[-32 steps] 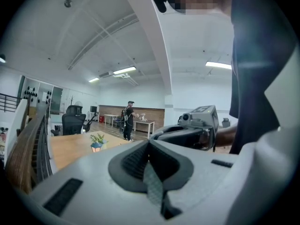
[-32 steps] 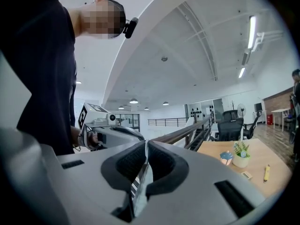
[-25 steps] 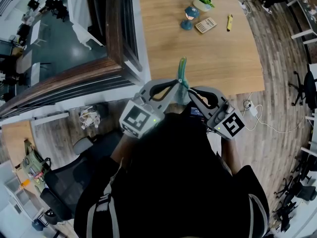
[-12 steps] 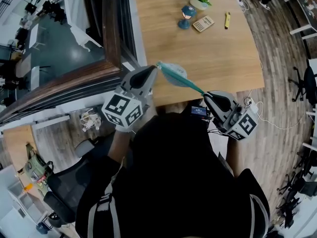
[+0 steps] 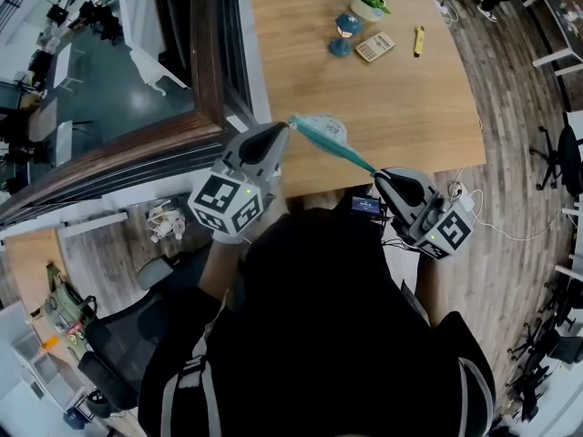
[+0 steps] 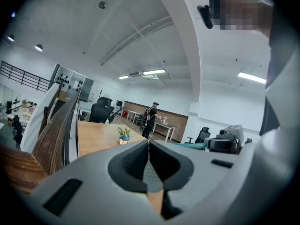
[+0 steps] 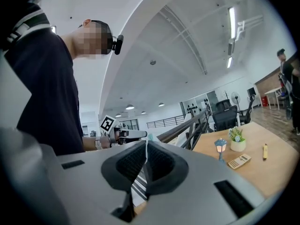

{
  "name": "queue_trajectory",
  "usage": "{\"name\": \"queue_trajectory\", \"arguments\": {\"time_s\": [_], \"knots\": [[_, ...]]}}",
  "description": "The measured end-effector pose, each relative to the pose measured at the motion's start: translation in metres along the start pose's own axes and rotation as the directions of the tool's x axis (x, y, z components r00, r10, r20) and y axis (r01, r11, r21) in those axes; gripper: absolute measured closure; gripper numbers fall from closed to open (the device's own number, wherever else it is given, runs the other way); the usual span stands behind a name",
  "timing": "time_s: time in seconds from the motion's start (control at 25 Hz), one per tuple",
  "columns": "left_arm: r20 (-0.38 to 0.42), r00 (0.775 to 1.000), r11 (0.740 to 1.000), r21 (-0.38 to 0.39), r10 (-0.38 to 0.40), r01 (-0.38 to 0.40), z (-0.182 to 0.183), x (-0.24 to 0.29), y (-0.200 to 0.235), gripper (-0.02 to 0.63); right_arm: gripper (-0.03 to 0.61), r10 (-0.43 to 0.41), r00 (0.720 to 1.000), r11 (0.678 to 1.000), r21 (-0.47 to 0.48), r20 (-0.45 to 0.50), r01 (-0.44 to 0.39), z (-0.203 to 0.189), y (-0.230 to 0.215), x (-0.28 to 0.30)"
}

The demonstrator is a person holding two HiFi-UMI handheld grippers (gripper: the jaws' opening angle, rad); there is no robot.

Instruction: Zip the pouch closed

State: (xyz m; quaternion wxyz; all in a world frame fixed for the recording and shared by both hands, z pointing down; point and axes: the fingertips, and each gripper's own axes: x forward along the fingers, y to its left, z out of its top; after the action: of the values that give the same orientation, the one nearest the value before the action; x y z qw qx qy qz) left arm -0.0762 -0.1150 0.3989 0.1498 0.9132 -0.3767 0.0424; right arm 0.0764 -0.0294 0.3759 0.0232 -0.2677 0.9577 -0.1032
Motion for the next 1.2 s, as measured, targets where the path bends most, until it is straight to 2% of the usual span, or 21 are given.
{"name": "queue_trajectory", "arguments": {"time_s": [0.52, 0.68, 0.88, 1.2], "knots": [[-0.014, 1.0, 0.999, -0.037, -0.009, 0.009, -0.013, 0.002, 0.002, 0.606, 0.554, -0.038, 0.999, 0.999, -0.017, -0.025, 0.037, -0.005, -0.003, 0.002], [-0.012, 1.0, 0.999, -0.044, -0.002, 0.001, -0.012, 0.002, 0.003, 0.606, 0.554, -0.03, 0.999, 0.999, -0.02, -0.036, 0.029, -0.008, -0.004, 0.003], [-0.02, 0.999, 0.997, -0.071, -0.03, 0.029, -0.017, 0.0, -0.001, 0.607, 0.554, -0.029, 0.999, 1.0, -0.011, -0.045, 0.028, -0.009, -0.004, 0.0], [-0.033, 0.999, 0.998, -0.066, -0.028, 0.025, -0.019, 0.003, -0.002, 0.611, 0.554, -0.027, 0.999, 1.0, -0.012, -0.044, 0.027, -0.009, -0.003, 0.0]]}}
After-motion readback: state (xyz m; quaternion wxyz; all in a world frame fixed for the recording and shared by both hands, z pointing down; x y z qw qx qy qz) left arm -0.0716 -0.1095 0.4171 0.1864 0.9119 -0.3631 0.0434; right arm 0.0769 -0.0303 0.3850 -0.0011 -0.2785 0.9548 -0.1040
